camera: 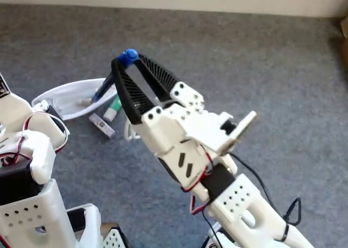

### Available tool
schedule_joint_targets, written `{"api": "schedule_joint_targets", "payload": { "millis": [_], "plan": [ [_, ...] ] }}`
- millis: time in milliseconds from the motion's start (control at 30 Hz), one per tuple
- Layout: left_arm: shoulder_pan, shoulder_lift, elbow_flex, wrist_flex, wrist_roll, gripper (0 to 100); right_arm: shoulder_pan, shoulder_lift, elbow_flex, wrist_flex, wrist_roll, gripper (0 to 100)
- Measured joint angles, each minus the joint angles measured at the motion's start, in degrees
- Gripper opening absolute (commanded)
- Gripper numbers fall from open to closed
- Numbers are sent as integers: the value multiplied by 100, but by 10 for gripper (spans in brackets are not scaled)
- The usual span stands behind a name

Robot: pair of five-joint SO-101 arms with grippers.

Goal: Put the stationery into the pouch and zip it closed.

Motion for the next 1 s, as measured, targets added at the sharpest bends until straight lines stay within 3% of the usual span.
{"api": "schedule_joint_targets", "payload": {
  "millis": [533,700,1000],
  "plan": [
    [0,0,246,-202,0,8,-26,1327,0,-818,0,4],
    [0,0,246,-202,0,7,-589,1327,299,-835,0,4],
    [0,0,246,-202,0,7,-1371,1336,1046,-835,1732,4]
  ]
}}
